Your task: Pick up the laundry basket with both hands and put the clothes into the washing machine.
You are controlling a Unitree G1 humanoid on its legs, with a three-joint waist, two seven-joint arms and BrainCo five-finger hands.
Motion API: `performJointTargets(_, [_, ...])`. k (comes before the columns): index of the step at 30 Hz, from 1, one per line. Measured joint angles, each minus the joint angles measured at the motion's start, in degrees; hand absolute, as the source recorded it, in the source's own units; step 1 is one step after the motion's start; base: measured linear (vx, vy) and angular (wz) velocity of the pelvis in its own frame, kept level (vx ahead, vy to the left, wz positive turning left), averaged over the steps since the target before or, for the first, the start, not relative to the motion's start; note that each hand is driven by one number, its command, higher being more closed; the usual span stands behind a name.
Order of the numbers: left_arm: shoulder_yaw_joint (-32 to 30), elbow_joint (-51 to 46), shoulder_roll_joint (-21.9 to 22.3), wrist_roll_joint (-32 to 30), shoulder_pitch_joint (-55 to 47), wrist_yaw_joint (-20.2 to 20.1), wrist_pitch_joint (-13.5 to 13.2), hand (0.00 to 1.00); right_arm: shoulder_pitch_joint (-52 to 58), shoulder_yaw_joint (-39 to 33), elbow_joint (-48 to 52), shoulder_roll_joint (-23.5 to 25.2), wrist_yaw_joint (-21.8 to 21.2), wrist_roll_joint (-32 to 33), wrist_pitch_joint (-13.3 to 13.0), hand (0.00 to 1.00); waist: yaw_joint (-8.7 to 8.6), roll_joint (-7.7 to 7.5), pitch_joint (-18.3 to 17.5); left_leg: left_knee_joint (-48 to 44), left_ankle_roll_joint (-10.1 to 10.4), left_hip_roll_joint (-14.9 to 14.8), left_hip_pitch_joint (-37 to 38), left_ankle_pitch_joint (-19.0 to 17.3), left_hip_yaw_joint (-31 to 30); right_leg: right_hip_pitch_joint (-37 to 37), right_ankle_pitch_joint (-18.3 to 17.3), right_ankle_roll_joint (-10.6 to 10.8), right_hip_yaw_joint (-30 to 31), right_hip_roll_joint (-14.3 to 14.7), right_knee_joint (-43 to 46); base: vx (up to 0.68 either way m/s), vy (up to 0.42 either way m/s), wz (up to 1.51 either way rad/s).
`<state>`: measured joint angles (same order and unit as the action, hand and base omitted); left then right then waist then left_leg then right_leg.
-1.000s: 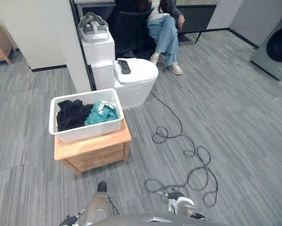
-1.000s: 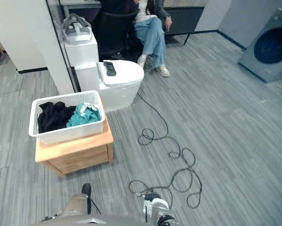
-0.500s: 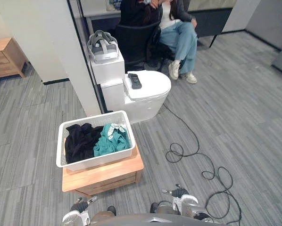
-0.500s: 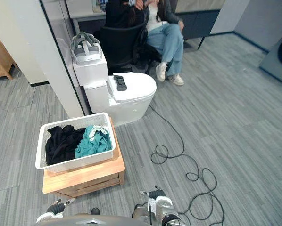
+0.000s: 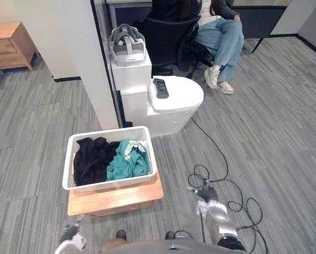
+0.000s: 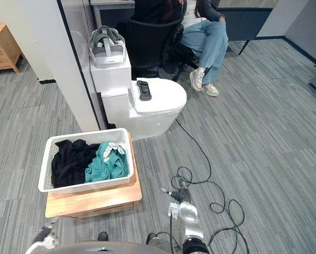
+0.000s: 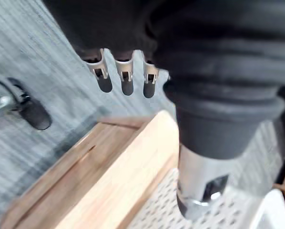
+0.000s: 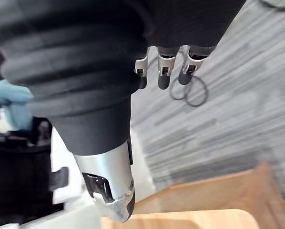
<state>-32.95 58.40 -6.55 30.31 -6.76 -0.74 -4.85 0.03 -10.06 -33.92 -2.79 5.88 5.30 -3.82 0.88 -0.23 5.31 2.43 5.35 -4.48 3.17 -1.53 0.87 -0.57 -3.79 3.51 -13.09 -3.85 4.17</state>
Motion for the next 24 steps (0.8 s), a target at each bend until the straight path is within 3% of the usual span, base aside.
performJointTargets(9, [-10.0, -15.1, -8.5, -1.0, -0.5, 0.5, -0.7, 0.00, -0.5, 3.4, 20.8, -1.7, -0.4, -0.7, -1.1, 0.00, 1.54, 0.92, 0.2, 0.7, -0.6, 0.1, -4.1, 1.2, 1.4, 2.9, 3.5, -0.1, 1.4, 0.3, -3.6, -0.09, 0.000, -0.08])
performJointTargets(14, [-9.8, -14.8, -15.0, -3.6, 3.8, 1.6, -0.8, 0.00, -5.3, 5.6, 21.5, -5.8, -0.8, -0.9, -1.0, 0.00, 2.42, 0.92, 0.1, 0.5, -0.8, 0.1, -5.1, 2.1, 2.2, 4.6, 5.1, -0.5, 2.8, 0.7, -4.5, 0.02, -0.001, -0.12])
performJointTargets(18, [-7.4, -6.0, -22.8, -5.2, 13.3, 1.7, -0.8, 0.00, -18.0, 10.6, 12.5, -9.4, -0.7, -0.2, -1.0, 0.00, 2.75, 0.93, 0.4, -0.2, -0.8, -0.2, -5.1, 2.1, 2.2, 4.3, 5.8, -1.1, 3.2, 1.1, -4.9, -0.02, -0.018, -0.06])
performJointTargets(23, [-2.6, 4.7, -30.0, -12.0, 27.7, 0.7, 1.3, 0.00, -33.8, 14.4, -5.3, -8.1, -0.4, 4.1, -0.6, 0.00, 4.85, 0.64, 4.8, -1.6, -0.4, -0.8, -6.7, 2.6, 2.7, 5.8, 7.4, -1.8, 4.5, 1.8, -4.8, -0.12, -0.036, -0.11])
performJointTargets(24, [-0.5, 6.4, -33.5, -14.5, 32.1, 0.6, 2.0, 0.00, -38.5, 14.1, -10.7, -8.2, -0.4, 4.7, 0.5, 0.00, 5.25, 0.15, 7.0, -2.2, -0.2, -1.1, -8.1, 3.1, 2.7, 7.0, 8.0, -2.2, 4.6, 2.2, -4.6, -0.10, -0.036, -0.05])
